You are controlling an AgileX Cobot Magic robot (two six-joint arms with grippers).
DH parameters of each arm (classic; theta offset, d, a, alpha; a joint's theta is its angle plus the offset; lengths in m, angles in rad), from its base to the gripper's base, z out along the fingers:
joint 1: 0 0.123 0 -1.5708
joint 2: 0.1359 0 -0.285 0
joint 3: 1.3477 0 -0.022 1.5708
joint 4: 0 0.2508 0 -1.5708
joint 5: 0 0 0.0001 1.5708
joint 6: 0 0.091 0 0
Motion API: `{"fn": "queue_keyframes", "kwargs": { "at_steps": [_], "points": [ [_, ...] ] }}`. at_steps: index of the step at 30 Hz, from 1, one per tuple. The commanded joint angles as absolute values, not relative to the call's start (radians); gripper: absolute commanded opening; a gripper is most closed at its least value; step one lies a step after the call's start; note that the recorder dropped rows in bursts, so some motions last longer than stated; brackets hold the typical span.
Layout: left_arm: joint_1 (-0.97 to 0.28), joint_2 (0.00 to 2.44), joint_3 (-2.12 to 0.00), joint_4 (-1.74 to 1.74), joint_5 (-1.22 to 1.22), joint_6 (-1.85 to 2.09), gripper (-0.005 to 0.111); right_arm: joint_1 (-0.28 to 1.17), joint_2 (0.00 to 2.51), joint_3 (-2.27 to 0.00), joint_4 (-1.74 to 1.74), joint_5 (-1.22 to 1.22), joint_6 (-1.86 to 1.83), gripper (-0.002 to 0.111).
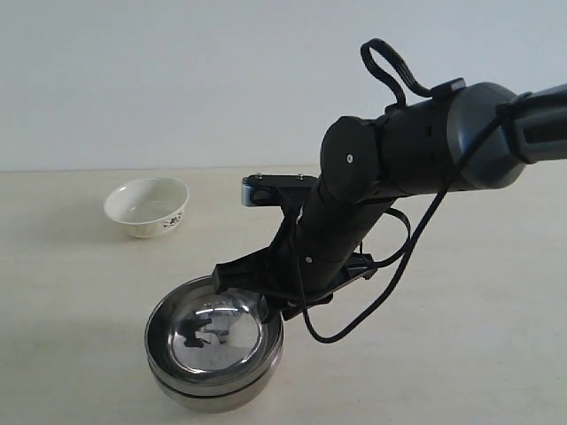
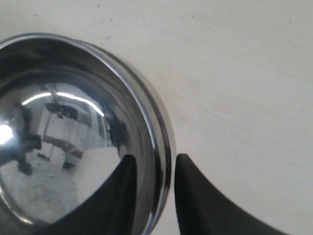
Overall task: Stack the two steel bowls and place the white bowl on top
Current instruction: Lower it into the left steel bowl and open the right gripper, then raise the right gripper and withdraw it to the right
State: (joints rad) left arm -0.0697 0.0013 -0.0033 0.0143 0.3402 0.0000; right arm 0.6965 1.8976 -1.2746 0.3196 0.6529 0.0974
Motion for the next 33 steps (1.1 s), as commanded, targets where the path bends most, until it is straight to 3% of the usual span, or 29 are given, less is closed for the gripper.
{"fn": "queue_keyframes", "kwargs": {
  "at_steps": [1, 24, 29, 33],
  "points": [
    [-0.066, 0.000, 0.000, 0.019, 0.337, -0.012, 0.041, 0.698, 1.855, -1.281, 0.291, 0.642, 0.095, 0.023],
    [-0.066, 0.000, 0.000, 0.019, 0.337, -0.012, 0.041, 0.698, 1.782, -1.349, 0.177, 0.501, 0.083, 0.023],
    [-0.066, 0.000, 0.000, 0.019, 0.337, -0.012, 0.041, 0.698, 1.749, -1.333, 0.140, 0.495, 0.085, 0.019],
    [-0.066, 0.000, 0.000, 0.019, 0.337, -0.012, 0.041, 0.698, 1.688, -1.285, 0.138, 0.473, 0.098, 0.008]
  ]
}}
